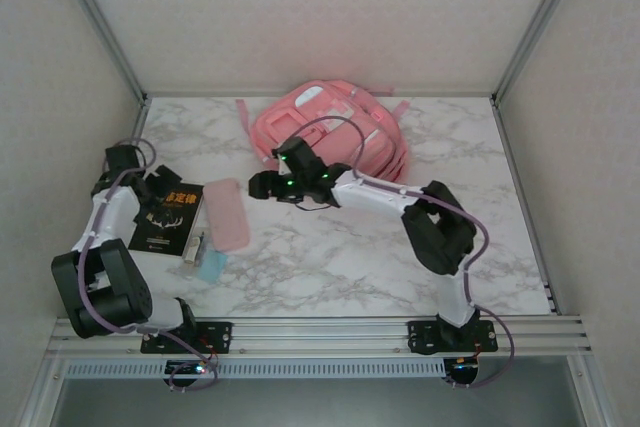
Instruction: Pack the student bag
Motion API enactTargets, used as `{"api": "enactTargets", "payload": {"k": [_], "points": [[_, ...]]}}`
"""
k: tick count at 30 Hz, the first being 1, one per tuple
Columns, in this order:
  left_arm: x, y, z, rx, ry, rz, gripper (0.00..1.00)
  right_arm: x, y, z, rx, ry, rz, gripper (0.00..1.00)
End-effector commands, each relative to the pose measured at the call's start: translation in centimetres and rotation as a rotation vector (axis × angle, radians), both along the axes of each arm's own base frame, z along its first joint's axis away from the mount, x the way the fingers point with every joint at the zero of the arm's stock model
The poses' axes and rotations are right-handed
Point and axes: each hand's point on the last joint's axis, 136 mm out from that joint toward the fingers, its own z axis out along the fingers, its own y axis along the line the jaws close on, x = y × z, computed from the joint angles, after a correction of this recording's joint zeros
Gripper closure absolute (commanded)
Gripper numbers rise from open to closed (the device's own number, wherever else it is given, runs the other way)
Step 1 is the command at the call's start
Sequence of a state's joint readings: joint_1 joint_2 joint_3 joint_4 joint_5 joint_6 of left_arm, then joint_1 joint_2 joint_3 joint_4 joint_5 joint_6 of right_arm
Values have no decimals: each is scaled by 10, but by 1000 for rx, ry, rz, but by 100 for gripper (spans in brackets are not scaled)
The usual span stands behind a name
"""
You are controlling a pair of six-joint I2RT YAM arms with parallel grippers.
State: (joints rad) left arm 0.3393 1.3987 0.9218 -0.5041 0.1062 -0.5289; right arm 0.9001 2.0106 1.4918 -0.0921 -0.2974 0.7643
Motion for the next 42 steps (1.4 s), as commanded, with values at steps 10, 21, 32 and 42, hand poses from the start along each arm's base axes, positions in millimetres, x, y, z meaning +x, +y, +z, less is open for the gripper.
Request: {"api": "enactTargets", "payload": {"k": [10,21,32,42], "points": [[-11,45,-54,-38,205,17,0,-1,41,-1,64,-5,37,36],[-26,14,-78,-138,293,-24,0,-2,28,9,59,-44,45,33],[-33,-90,-48,-326,127,-20,0,3,21,-4,48,-13,24,33],[-34,-73,-28,-137,156,-101,0,-7,35,-19,57,61,50,56]]}}
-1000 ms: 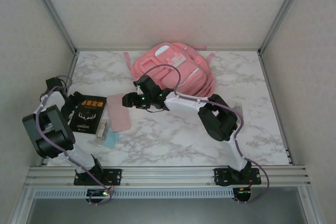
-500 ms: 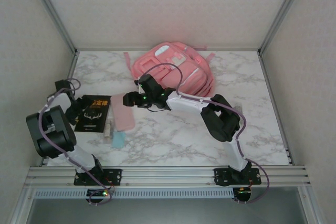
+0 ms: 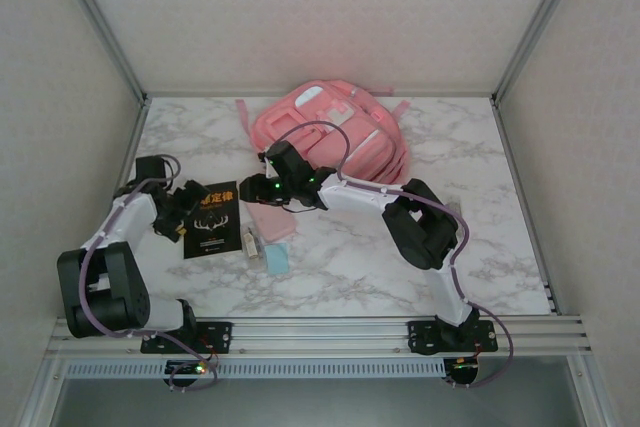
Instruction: Pack the student bag
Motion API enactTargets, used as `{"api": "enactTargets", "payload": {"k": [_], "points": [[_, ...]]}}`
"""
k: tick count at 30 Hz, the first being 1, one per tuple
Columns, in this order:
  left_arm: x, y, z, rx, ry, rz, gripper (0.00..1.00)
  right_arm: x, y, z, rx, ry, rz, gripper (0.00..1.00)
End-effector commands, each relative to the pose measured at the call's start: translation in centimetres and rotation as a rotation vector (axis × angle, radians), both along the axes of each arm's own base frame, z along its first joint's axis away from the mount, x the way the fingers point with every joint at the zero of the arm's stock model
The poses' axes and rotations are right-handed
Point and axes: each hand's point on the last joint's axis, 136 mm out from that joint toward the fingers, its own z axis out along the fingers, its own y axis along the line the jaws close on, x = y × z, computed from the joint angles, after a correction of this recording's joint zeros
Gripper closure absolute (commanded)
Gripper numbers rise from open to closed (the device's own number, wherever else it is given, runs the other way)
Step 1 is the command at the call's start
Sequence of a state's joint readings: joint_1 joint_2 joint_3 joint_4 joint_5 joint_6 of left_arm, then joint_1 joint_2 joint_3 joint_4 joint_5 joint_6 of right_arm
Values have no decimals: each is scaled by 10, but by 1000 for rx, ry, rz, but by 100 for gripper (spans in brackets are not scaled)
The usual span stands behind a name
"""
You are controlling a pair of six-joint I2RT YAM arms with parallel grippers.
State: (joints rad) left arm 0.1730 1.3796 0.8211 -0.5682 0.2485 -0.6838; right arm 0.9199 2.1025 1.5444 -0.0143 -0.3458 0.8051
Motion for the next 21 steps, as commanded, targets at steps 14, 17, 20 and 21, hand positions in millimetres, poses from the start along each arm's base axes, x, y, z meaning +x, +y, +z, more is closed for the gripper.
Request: {"api": "enactTargets", "payload": {"k": [14,17,20,21], "points": [[-12,34,-25,147,125,-54,1,-21,33,-63,-175,77,-3,62],[-13,30,-30,127,129,-62,1,-19,31,-77,-244,74,-43,63],[-13,25,-34,103,121,-54,0,-17,28,-86,-322,45,-72,62],[-14,24,-35,96,124,-52,0,-16,27,-89,-341,40,-79,62]]}}
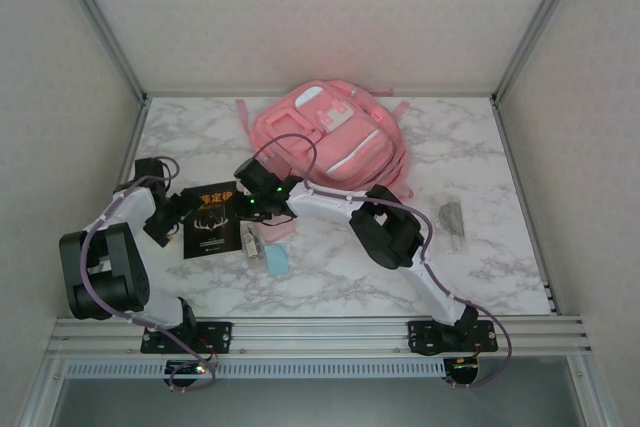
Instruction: Pack the student bag
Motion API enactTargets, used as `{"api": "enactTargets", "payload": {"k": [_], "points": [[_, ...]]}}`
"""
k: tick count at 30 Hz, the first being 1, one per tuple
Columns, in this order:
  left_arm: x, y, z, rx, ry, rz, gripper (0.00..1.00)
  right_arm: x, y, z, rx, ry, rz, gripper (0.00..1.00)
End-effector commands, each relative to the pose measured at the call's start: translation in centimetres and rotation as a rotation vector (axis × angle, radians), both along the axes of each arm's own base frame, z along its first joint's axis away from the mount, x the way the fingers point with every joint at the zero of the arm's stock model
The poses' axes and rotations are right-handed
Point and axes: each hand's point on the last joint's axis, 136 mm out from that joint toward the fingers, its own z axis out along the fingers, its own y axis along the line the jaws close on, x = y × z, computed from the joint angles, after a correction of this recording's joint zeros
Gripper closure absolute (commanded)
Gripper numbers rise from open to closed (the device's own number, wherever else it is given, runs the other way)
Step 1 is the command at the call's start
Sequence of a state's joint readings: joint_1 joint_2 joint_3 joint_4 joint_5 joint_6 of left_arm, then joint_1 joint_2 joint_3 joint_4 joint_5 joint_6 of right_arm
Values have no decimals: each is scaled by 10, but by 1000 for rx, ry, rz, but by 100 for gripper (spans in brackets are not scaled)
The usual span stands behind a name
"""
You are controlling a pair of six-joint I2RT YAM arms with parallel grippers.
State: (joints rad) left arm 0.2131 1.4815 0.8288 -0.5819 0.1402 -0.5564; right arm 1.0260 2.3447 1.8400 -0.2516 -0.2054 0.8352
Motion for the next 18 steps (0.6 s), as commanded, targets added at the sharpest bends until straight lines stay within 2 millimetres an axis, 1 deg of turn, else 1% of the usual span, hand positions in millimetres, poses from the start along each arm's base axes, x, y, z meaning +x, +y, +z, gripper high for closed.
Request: {"api": "enactTargets", "payload": {"k": [1,4,10,11,14,16,18], "points": [[-3,-7,-7,-32,12,-3,0,3,-15,-28,-150,-15,-60,61],[-4,-8,-10,-35,20,-6,0,4,-15,-31,-180,-21,-64,58],[-7,-11,-17,-36,42,-2,1,12,-27,-21,-271,-126,-82,50],[-7,-10,-16,-35,42,1,1,12,-28,-22,-283,-129,-81,50],[-8,-10,-16,-33,41,5,1,11,-25,-36,-302,-100,-69,49],[-8,-9,-15,-31,38,7,1,8,-18,-45,-289,-75,-60,49],[-8,-9,-15,-31,38,7,1,7,-9,-48,-258,-59,-41,50]]}}
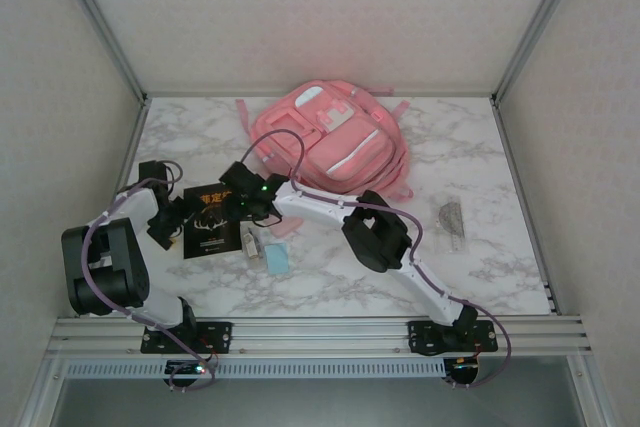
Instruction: Pack the student bag
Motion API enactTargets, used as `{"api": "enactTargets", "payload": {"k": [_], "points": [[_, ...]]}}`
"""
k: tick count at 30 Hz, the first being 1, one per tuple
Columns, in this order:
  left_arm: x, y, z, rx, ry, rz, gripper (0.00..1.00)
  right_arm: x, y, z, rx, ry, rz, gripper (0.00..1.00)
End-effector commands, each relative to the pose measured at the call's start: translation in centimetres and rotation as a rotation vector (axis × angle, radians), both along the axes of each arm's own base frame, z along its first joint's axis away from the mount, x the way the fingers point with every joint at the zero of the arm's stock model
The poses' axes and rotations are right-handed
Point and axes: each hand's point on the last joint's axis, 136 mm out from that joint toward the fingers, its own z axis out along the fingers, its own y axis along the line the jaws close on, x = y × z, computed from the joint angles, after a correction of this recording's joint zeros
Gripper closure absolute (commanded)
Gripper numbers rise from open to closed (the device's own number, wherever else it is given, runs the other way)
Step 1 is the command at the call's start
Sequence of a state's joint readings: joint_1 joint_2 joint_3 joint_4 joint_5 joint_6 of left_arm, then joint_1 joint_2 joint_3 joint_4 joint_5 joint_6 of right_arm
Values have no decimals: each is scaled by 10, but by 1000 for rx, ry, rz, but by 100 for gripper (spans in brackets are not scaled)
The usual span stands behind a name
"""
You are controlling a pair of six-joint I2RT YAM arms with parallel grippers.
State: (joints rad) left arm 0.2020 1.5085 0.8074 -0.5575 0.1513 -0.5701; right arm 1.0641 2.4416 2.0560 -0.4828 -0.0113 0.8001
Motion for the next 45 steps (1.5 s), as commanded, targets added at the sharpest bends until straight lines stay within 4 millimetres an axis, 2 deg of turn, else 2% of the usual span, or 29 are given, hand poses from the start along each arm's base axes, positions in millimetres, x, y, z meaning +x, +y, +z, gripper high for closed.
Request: {"api": "enactTargets", "payload": {"k": [1,5,8,13,17,24,31,38,41,43,45], "points": [[-5,-4,-3,-11,15,7,1,-5,-1,-36,-52,47,18,50],[-5,-5,-4,-15,18,5,1,-11,26,-22,76,77,89,53],[-6,-4,-4,-10,18,4,1,-14,37,0,172,87,115,55],[-6,-3,-4,-6,21,4,1,-11,33,49,302,71,120,56],[-6,-4,-6,-12,24,4,1,-11,34,68,374,90,128,59],[-6,-5,-6,-16,24,1,1,-11,42,54,439,179,116,67],[-5,-5,-4,-18,14,2,1,-9,43,39,434,215,101,71],[-4,-6,-3,-25,7,2,1,-10,43,11,364,246,86,72],[-4,-7,-3,-25,5,1,1,-11,42,0,352,267,74,82],[-3,-6,-1,-22,1,2,1,-11,42,2,360,265,76,91],[0,-4,3,-13,-13,2,1,-6,40,13,375,248,77,98]]}}
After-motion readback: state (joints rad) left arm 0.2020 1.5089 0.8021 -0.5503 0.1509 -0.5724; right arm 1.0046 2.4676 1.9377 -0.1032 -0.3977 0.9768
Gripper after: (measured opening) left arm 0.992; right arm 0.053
